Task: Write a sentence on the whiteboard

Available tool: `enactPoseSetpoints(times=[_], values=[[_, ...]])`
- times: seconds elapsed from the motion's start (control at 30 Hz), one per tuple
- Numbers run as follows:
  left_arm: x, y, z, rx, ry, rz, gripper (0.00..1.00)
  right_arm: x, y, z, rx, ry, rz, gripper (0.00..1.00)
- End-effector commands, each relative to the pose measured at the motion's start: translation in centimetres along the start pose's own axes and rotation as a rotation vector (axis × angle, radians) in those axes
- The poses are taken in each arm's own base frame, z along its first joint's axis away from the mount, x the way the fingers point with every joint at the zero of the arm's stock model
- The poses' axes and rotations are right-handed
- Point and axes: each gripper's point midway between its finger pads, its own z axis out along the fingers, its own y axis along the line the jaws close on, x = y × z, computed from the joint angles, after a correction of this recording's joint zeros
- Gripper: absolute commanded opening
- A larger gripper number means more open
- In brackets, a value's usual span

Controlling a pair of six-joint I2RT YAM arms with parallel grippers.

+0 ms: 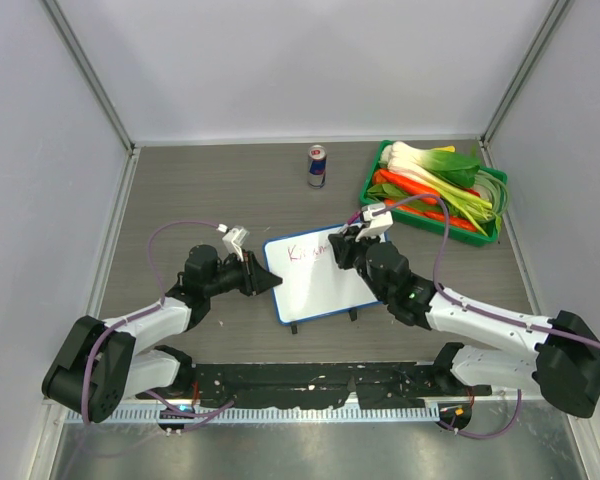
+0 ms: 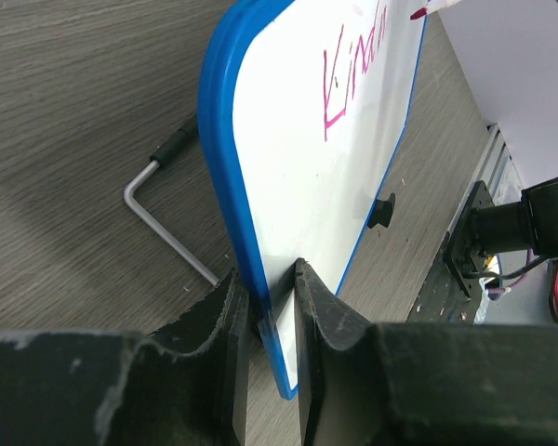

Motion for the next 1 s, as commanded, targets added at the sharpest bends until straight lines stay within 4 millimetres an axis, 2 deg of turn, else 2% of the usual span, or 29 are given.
enactPoseSetpoints(times=[0.0, 0.27, 0.67, 0.97], values=[[-0.2, 0.2, 0.4, -0.009, 0.007, 0.055, 0.0, -3.6, 1.0, 0.0, -0.023, -0.096, 0.044, 0.01], [-0.2, 0.1, 0.4, -0.008, 0.006, 0.055, 0.0, -2.6, 0.5, 1.0, 0.012, -0.072, 0.015, 0.01], [-0.2, 0.1, 0.4, -0.008, 0.006, 0.056, 0.0, -1.1, -1.0, 1.1, 0.062, -0.043, -0.001, 0.01], [-0.2, 0.1, 0.4, -0.007, 0.007, 0.057, 0.0, -2.0, -2.3, 1.1, 0.113, -0.062, 0.0, 0.01]])
